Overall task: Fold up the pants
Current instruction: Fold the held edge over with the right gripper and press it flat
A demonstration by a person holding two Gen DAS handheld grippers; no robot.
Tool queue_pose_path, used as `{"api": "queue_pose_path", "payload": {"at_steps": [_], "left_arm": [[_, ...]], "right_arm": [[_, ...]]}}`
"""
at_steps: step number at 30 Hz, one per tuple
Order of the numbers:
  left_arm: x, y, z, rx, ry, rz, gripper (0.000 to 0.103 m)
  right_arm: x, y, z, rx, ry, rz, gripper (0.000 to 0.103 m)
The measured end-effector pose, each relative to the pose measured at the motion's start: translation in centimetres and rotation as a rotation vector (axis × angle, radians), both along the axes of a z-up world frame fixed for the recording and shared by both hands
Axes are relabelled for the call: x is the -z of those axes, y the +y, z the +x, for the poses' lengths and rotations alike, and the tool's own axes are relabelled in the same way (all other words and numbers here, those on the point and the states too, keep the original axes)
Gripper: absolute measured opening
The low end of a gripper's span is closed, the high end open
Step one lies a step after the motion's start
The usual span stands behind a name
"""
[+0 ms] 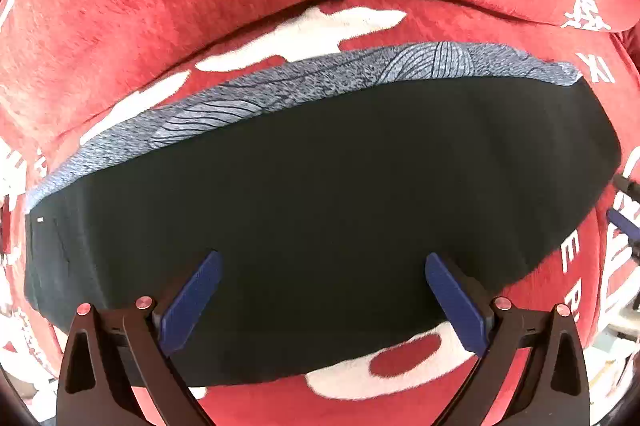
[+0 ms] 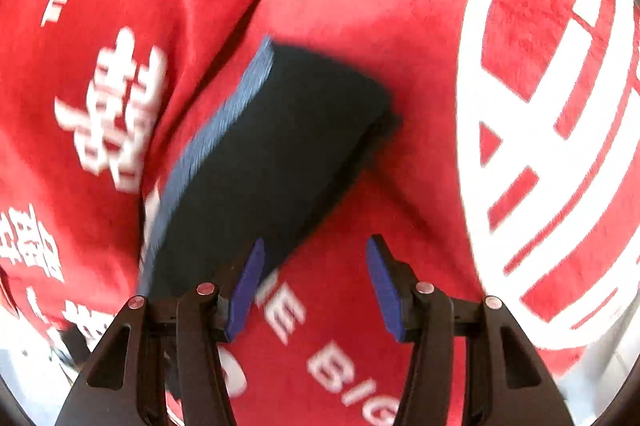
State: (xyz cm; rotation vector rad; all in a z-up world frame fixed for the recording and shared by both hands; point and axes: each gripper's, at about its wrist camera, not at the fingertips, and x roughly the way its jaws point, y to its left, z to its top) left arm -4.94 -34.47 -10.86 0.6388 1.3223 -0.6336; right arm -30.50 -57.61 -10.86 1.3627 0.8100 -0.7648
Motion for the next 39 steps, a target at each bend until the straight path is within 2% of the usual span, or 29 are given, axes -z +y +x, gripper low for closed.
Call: {"api": "queue_pose_path", "payload": {"at_steps": [2,3,4,5,9,13,15,18,25,27,30,32,34,37,39], "left_arm": [[0.4,0.0,0.2,-0.008,-0.006,0.002,0.103],[0.4,0.0,0.1,-0.012,-0.007,0.002,0.103],[0.4,0.1,0.1,-0.016,-0.006,0.002,0.103],[0.3,0.0,0.0,-0.018,-0.004,0.004,0.103],[0.4,-0.4,0.0,-0.007,-0.014,0.025,0.103],[0.6,-1.2,-0.6,-0.009,-0.024,0.038,0.103],[0.7,-1.9,-0.6,-0.011,-0.022,0.037,0.103],[1.1,-2.5,-0.3,-0.013,-0.019,0.034,0.103],[1.5,-3.4,-0.1,-0.010,-0.038,0.053,0.103],[1.4,-3.7,-0.2,-0.009,-0.041,0.056,0.103],[1.3,-4.0,-0.2,-0.011,-0.042,0.061,0.103],[0.6,-4.5,-0.6,-0.012,-0.049,0.064,0.103],[-0.3,-4.5,-0.4,-0.013,-0.069,0.046,0.103],[-1.6,-5.5,1.0,-0.030,-0.139,0.006,0.103],[-1.4,-6.5,2.9,-0.069,-0.143,0.010,0.103]], "right_arm": [[0.8,-1.5,-0.1,0.024,-0.033,0.009,0.055],[1.4,-2.1,0.1,0.028,-0.045,0.024,0.049],[1.7,-2.4,0.2,0.028,-0.051,0.038,0.019],[2.0,-2.7,0.2,0.025,-0.053,0.054,0.008],[-0.2,-2.9,0.4,-0.022,-0.049,-0.012,0.007],[0.9,-3.1,-1.1,-0.047,0.047,0.001,0.007],[1.4,-3.0,-1.9,-0.033,0.018,0.033,0.008],[1.5,-2.1,-2.6,-0.045,0.040,0.061,0.010],[2.0,0.0,-3.4,-0.033,-0.014,0.126,0.011],[1.9,0.3,-3.1,-0.044,-0.017,0.131,0.013],[1.9,0.3,-2.5,-0.054,-0.024,0.131,0.022],[1.9,0.3,-2.1,-0.055,-0.033,0.134,0.034],[1.6,0.3,-1.8,-0.061,-0.031,0.129,0.041],[1.3,0.6,-1.2,-0.094,-0.035,0.119,0.042],[1.0,1.0,-0.9,-0.120,-0.037,0.114,0.042]]}}
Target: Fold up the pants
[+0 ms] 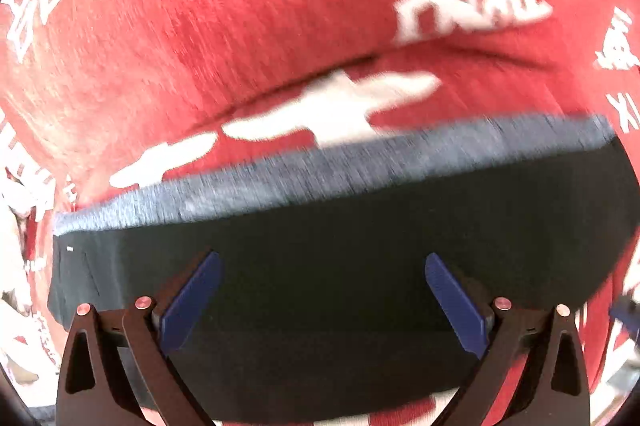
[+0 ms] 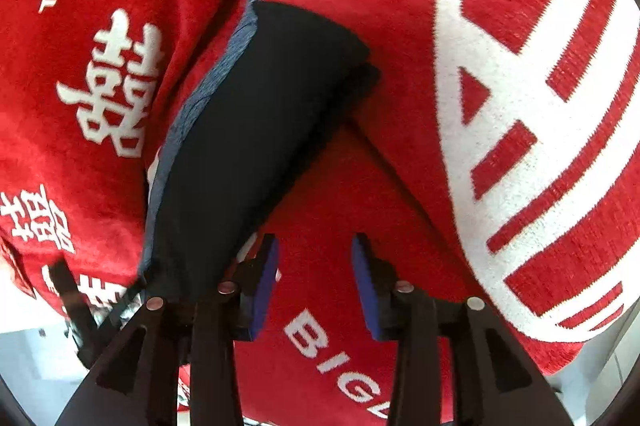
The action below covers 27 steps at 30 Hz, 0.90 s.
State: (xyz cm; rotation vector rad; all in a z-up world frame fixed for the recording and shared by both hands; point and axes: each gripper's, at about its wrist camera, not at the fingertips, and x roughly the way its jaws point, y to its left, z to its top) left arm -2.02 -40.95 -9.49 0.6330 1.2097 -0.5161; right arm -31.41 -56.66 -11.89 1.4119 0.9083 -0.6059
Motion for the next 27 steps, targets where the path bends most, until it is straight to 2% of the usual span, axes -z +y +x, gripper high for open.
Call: {"api": "queue_pose_path", "payload": {"at_steps": [3,6,12,15,20,23,27], "left_arm": [[1.1,-1.3,2.5,-0.049,0.013,0.000,0.103],[2.5,-2.4,4.0,-0.051,0.008,0.018,0.103],[1.6,-2.9,5.7,-0.080,-0.004,0.022,0.103],[0.5,-3.0,4.5,-0.041,0.012,0.006,0.103],[-0.9,-4.4,-0.1,0.035,0.038,-0.050,0.103],[-0.6,-5.9,-2.5,0.066,0.076,-0.066,0.103],[1.1,-6.6,-5.3,0.104,0.121,-0.027,0.103]], "right_arm": [[0.0,0.7,0.3,-0.025,-0.006,0.005,0.042],[0.1,1.4,0.4,-0.036,-0.011,0.012,0.042],[-0.5,2.0,0.4,-0.056,-0.011,0.001,0.044],[-0.3,1.8,0.1,-0.044,-0.010,0.004,0.044],[-0.1,1.2,-0.2,-0.023,-0.012,0.005,0.044],[-0.1,0.8,-0.1,-0.022,-0.015,-0.001,0.044],[0.1,-0.1,-0.4,0.010,-0.032,0.005,0.045]]}}
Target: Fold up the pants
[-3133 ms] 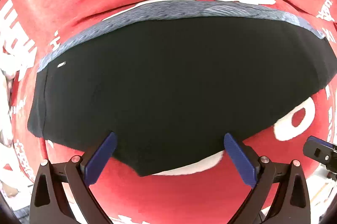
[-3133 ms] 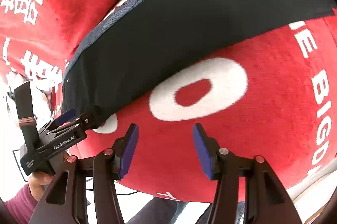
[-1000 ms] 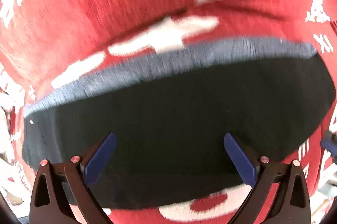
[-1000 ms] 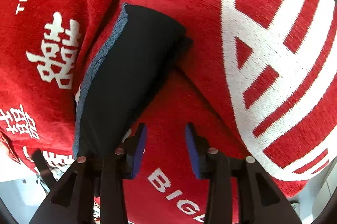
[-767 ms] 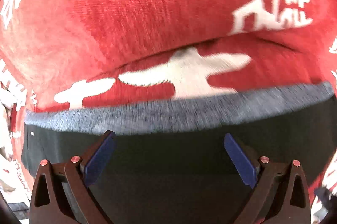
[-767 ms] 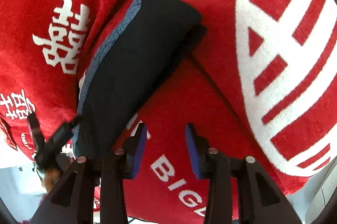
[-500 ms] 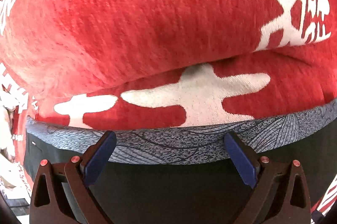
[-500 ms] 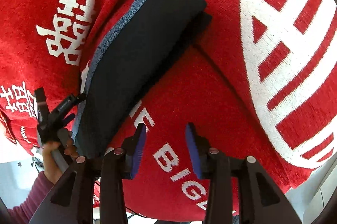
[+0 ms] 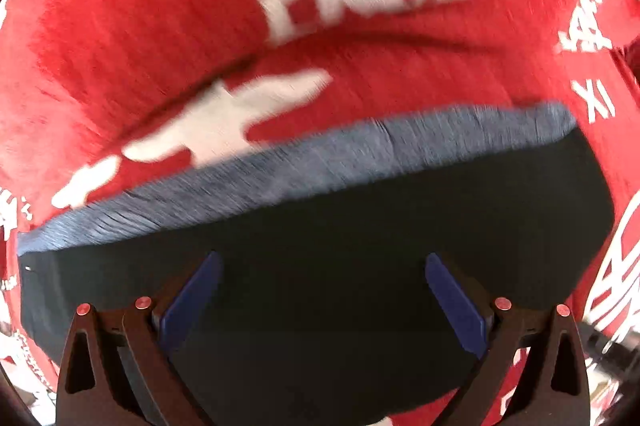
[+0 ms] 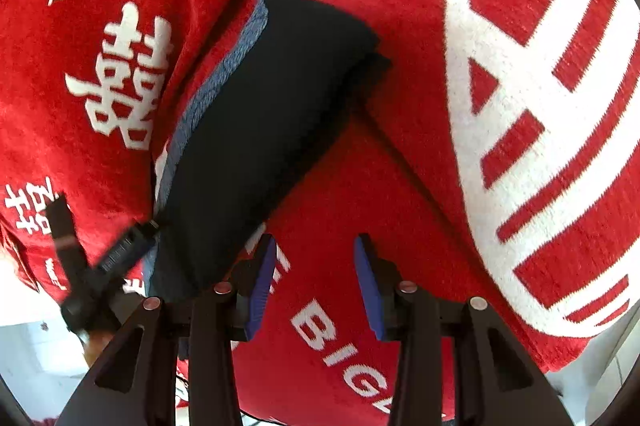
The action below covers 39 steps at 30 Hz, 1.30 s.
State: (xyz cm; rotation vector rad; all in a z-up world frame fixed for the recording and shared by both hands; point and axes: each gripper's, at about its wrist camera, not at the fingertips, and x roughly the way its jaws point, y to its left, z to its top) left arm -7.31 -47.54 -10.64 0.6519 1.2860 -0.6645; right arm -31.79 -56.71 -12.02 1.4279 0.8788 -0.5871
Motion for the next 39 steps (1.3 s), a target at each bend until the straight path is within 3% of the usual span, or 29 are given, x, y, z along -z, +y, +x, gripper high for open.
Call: {"api": "queue_pose_path", "payload": {"at_steps": [12,18,23,35,36,38,39], "left_arm": [[0.9,1.2,-0.7,-0.012,-0.018,-0.026,0.103],[1.5,1.3,-1.2,-0.020,-0.020,-0.031,0.103],[1.5,1.7,-0.8,-0.024,-0.018,-0.033,0.103],[1.2,2.3,-0.5,-0.036,-0.008,-0.044,0.103],[0.9,2.3,-0.1,-0.048,-0.008,-0.035,0.103],[-0.3,2.3,1.0,-0.090,-0.053,-0.046,0.103],[-0.7,2.2,1.5,-0.107,-0.066,-0.061,0.103]], "right_arm": [[1.1,-2.6,-0.6,0.089,-0.036,0.019,0.048],[2.5,-3.8,-1.3,0.183,-0.118,0.053,0.056],[3.7,-4.7,-1.6,0.235,-0.158,0.069,0.056],[3.2,-6.0,2.2,0.198,-0.251,0.008,0.061],[3.1,-6.1,2.3,0.202,-0.253,0.016,0.058],[2.6,-6.3,2.6,0.198,-0.258,0.030,0.015],[2.1,-6.3,2.6,0.190,-0.276,0.025,0.014]]}}
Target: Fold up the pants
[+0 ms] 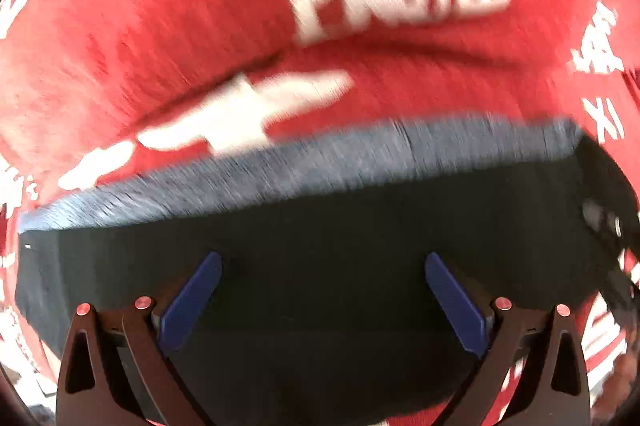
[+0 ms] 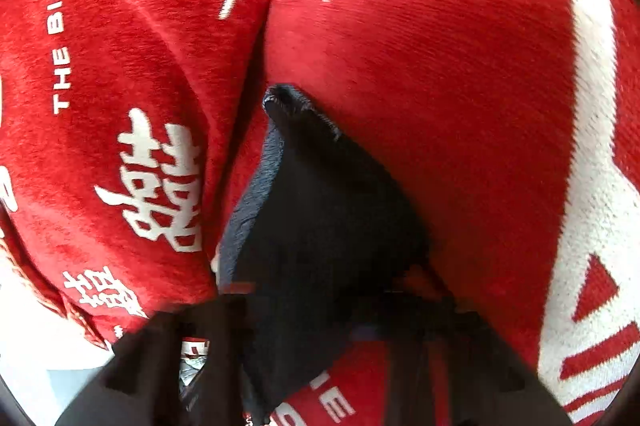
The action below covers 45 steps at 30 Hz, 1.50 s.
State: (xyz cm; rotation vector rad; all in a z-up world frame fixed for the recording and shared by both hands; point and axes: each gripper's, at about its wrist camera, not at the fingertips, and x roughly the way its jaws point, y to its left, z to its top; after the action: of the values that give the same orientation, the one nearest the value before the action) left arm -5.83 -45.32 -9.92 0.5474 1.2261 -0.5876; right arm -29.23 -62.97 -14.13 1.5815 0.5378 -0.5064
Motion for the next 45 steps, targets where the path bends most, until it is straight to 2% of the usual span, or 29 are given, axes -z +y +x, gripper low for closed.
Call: {"api": "queue_pose_path", "payload": {"at_steps": [2,5,7,9,12,15,17,20,22,25,27,29,32,36,38,41,45], "left_arm": [[-0.6,-0.5,1.5,-0.039,-0.022,-0.023,0.103],[0.5,-1.5,3.2,-0.071,-0.066,0.043,0.103],[2.2,-1.9,3.7,-0.071,-0.041,0.085,0.103],[2.3,-1.9,3.7,-0.049,-0.062,0.069,0.103],[1.2,-2.1,3.2,0.004,-0.091,0.108,0.103],[-0.7,-0.4,2.5,0.005,-0.053,0.057,0.103],[-1.4,1.1,1.3,0.019,-0.048,0.051,0.103],[-0.8,3.4,-0.7,0.042,-0.025,0.083,0.103],[0.9,3.6,-2.2,0.060,-0.003,0.119,0.103],[1.1,3.6,-2.8,0.093,-0.050,0.100,0.103],[0.6,3.7,-2.4,0.119,-0.032,0.099,0.103],[-0.4,4.9,-1.3,0.092,0.007,0.049,0.103],[-2.2,8.6,0.8,0.051,0.018,-0.009,0.103],[-3.9,14.5,4.3,-0.005,0.013,-0.044,0.103],[-4.5,17.8,5.9,-0.041,0.004,-0.047,0.103],[-4.1,22.8,9.1,-0.128,-0.004,-0.010,0.103],[-2.5,27.9,12.5,-0.296,0.085,-0.007,0.103]], "right_arm": [[-1.7,0.2,0.2,-0.030,-0.008,-0.046,0.014],[-3.8,0.6,0.4,-0.067,-0.028,-0.097,0.014],[-4.9,0.9,0.6,-0.077,-0.046,-0.117,0.014],[-5.7,1.2,0.9,-0.081,-0.064,-0.130,0.014],[-7.0,1.5,1.5,-0.095,-0.061,-0.165,0.014],[-8.3,1.9,2.1,-0.121,-0.047,-0.193,0.014],[-9.0,2.4,2.3,-0.139,-0.041,-0.211,0.014],[-10.3,3.3,2.9,-0.168,-0.026,-0.251,0.014],[-10.9,3.8,3.3,-0.181,-0.019,-0.273,0.014],[-12.0,5.0,4.3,-0.208,0.002,-0.315,0.014],[-13.0,5.7,5.0,-0.227,0.017,-0.351,0.014],[-14.6,6.9,6.3,-0.259,0.046,-0.398,0.014],[-17.0,9.3,8.6,-0.330,0.079,-0.481,0.014],[-18.9,13.8,12.3,-0.435,0.104,-0.566,0.014],[-18.8,16.6,14.6,-0.488,0.117,-0.591,0.015],[-17.2,20.9,18.6,-0.568,0.157,-0.617,0.018],[-11.5,27.3,24.7,-0.665,0.255,-0.632,0.030]]}}
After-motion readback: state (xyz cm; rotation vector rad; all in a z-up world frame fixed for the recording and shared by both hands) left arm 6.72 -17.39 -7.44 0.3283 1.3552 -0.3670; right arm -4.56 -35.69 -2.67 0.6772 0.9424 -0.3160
